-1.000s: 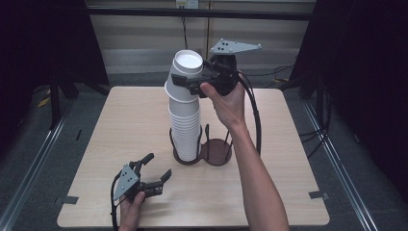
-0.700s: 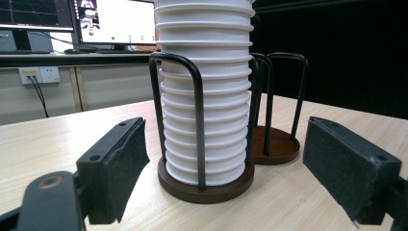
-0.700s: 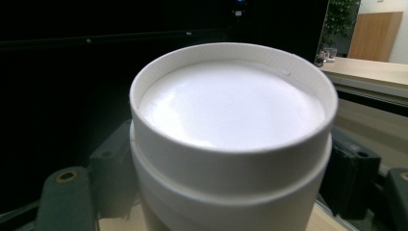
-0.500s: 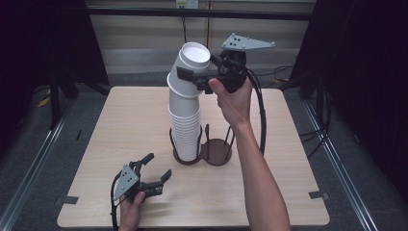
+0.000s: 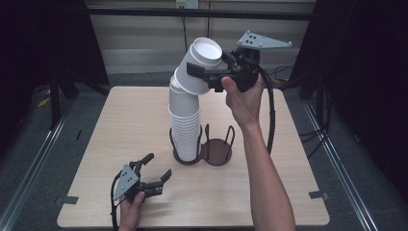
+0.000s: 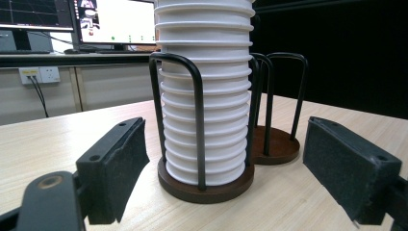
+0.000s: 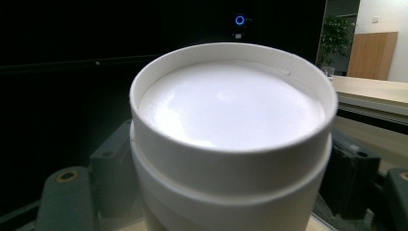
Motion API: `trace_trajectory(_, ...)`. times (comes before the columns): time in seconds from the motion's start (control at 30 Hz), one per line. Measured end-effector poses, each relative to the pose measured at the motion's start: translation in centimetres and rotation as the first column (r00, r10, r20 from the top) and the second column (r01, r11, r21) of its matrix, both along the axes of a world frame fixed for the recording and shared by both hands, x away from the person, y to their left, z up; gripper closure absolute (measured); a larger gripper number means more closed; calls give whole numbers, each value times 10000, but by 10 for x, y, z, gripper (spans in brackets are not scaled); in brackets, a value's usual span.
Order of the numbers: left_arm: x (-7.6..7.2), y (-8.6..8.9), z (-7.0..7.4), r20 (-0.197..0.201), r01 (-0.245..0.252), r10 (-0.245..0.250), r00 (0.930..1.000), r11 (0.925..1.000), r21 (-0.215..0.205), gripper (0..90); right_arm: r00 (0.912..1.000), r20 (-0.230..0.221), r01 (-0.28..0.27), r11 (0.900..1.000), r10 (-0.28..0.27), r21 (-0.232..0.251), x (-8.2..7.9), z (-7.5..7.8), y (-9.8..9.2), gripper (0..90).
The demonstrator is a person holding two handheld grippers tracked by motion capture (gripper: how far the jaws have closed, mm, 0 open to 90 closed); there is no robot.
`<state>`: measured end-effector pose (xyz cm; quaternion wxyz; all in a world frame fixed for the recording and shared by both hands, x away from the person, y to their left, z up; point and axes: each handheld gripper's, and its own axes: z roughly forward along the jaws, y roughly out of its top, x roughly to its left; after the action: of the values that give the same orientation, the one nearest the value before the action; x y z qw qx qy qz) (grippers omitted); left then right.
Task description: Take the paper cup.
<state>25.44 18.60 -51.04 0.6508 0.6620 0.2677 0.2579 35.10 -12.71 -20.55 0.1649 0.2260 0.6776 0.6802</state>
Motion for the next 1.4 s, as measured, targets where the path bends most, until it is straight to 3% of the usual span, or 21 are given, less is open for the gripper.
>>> trace_trajectory(0.6,0,0,0,1,-45,45,10000,10000,-4,153,9983,125,566,9984,-565,-57,-15,3,-36,212)
trace_trajectory(0.77,0,0,0,77,-144,143,9999,9998,97,152,9976,60,689,9975,-688,-125,-18,-3,-44,212)
trace_trajectory(1.0,-2,-4,1,319,373,-385,9987,9986,382,152,9974,49,714,9972,-713,-224,-25,-10,-50,212)
trace_trajectory(1.23,0,-3,2,64,385,-388,9992,9982,452,155,9969,-136,776,9964,-781,-330,-30,-23,-57,213)
trace_trajectory(1.3,1,-3,2,-58,470,-468,9989,9985,286,158,9973,-237,685,9969,-695,-394,-32,-28,-57,213)
trace_trajectory(1.4,1,-4,4,-193,525,-516,9985,9974,501,161,9970,-389,641,9966,-662,-520,-34,-40,-58,213)
